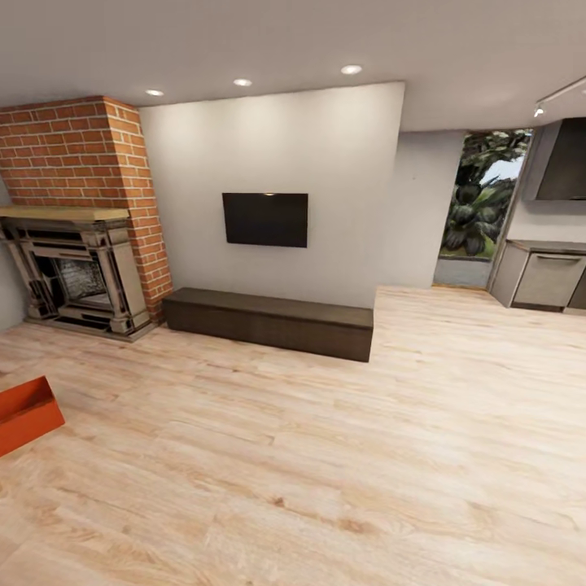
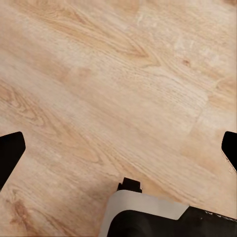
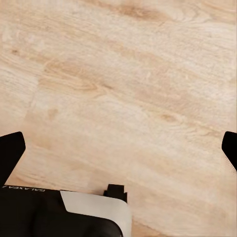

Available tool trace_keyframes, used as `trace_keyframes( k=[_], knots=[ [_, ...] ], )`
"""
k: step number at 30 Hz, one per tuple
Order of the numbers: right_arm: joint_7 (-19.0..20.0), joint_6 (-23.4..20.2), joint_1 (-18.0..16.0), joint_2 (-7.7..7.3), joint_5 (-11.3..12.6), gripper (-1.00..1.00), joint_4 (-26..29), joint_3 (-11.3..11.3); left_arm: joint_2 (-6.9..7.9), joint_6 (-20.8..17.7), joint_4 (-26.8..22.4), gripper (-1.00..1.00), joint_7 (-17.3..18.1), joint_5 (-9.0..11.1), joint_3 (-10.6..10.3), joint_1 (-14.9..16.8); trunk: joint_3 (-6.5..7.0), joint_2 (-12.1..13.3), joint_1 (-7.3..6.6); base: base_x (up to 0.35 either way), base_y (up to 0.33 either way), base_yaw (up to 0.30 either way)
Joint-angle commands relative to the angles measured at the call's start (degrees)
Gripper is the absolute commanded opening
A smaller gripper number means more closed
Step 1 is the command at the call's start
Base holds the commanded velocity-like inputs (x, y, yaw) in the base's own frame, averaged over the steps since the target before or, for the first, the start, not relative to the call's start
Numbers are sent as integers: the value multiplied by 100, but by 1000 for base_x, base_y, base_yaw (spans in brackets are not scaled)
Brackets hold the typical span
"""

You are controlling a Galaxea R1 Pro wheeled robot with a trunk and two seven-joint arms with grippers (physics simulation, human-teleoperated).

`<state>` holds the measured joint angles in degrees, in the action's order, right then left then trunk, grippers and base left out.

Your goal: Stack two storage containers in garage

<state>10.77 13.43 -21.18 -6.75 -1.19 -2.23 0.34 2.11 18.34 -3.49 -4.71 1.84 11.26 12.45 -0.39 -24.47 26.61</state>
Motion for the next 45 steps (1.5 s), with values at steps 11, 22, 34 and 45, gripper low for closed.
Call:
trace_keyframes(
  k=[11, 22, 34, 45],
  knots=[
    [13, 44, -8, -2, -5, 100, -23, 1, -1, 21, 6, 100, -11, 10, -1, 3, -4, -5, 6, 324, 0, 0],
    [13, 45, -8, -2, -5, 100, -23, 1, -1, 21, 6, 100, -9, 10, -1, 3, -4, -5, 6, 323, 0, 79],
    [13, 38, -8, -2, -5, 100, -23, 1, -1, 21, 6, 100, -11, 10, -1, 3, -4, -5, 6, 324, 0, 246],
    [13, 39, -8, -2, -5, 100, -23, 1, -1, 21, 6, 100, -12, 10, -1, 2, -4, -5, 6, 323, 0, 251]
  ],
)
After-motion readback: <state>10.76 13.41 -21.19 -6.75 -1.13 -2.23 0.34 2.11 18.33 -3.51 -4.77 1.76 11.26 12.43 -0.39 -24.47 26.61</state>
